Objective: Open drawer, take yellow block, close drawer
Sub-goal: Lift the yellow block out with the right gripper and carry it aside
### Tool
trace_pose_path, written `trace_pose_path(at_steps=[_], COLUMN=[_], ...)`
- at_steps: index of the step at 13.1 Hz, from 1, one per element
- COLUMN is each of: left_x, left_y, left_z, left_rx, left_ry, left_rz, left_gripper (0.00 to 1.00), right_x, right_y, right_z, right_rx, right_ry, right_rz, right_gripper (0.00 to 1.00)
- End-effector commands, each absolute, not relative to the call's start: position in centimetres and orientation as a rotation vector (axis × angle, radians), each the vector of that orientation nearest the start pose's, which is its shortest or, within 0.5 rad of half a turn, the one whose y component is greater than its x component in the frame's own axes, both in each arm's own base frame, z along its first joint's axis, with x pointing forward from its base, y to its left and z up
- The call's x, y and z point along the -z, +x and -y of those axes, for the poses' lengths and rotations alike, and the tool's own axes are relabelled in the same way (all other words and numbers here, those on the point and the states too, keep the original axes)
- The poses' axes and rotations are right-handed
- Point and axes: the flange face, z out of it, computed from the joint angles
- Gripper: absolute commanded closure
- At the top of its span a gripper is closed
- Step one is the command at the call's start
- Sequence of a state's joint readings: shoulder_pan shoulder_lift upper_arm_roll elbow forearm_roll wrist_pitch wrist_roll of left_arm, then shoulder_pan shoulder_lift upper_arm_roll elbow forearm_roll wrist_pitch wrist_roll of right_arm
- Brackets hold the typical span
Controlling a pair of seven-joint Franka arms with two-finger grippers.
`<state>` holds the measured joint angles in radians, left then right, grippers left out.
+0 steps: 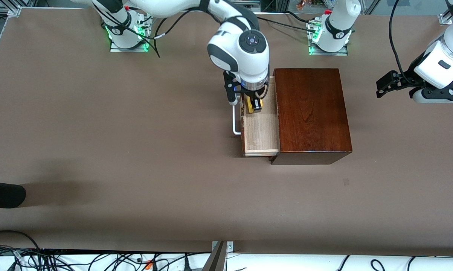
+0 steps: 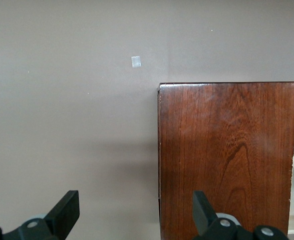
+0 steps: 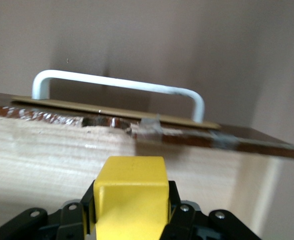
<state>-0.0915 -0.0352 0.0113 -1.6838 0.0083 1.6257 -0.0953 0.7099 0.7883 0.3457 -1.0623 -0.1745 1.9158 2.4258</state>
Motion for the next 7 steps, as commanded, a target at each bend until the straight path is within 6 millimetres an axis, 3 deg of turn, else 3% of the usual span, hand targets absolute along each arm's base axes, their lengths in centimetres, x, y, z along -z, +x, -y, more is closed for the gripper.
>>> trace_pose_path(at_steps=[1,3,7], left_x=[-60.3,-60.3,-60.3], left_y=[54.0,54.0,54.1], left_z=[4.3,4.3,4.3], left_rx=[-0.031,-0.031,-0.033], left_ry=[-3.106,-3.106,-3.106], left_rz=[0.012,0.012,0.014], left_gripper=[0.0,0.0,0.0], right_x=[-44.6,-46.8,-50.5], right_y=[47.2,49.6,54.7], right_z=[-59.6,-56.5,-45.9], right_rx=[-0.157,-0.132,-0.145], right_ry=[-2.261,-2.29,-2.729], right_rz=[-2.018,-1.97,-1.555], right_gripper=[1.0,1.0,1.0])
